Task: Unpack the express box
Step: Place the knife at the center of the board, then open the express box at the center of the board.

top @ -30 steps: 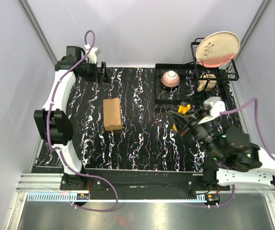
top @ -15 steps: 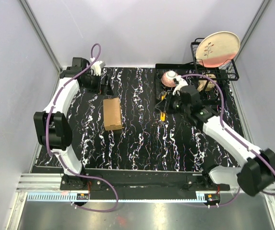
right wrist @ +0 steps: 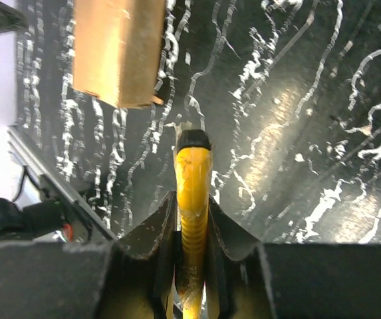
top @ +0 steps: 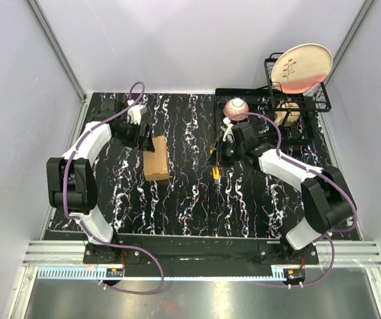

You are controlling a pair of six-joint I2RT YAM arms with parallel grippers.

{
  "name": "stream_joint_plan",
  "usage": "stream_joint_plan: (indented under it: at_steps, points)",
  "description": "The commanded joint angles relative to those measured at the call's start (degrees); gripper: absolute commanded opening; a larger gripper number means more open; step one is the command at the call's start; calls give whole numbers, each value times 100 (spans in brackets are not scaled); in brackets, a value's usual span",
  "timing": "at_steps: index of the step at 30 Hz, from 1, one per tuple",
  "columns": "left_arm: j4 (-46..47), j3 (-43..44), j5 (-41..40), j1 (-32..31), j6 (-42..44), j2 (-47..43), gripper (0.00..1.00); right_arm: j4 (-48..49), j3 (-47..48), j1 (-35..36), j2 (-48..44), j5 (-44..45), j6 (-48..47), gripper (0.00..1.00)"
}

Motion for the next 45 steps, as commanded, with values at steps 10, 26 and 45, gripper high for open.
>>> stream_joint_plan:
  at_steps: [10, 26, 45]
  points:
    - [739, -129, 293, 90, -94, 181, 99, -1021, 551, 53, 488, 1127, -1057, 49]
    - [977, -621, 390, 186, 90, 128, 93, -1077, 1808, 555, 345, 2009, -1393, 66]
    - [1205, -375, 1383, 520, -287, 927, 82, 1158, 3697, 835, 3546, 64, 146, 61]
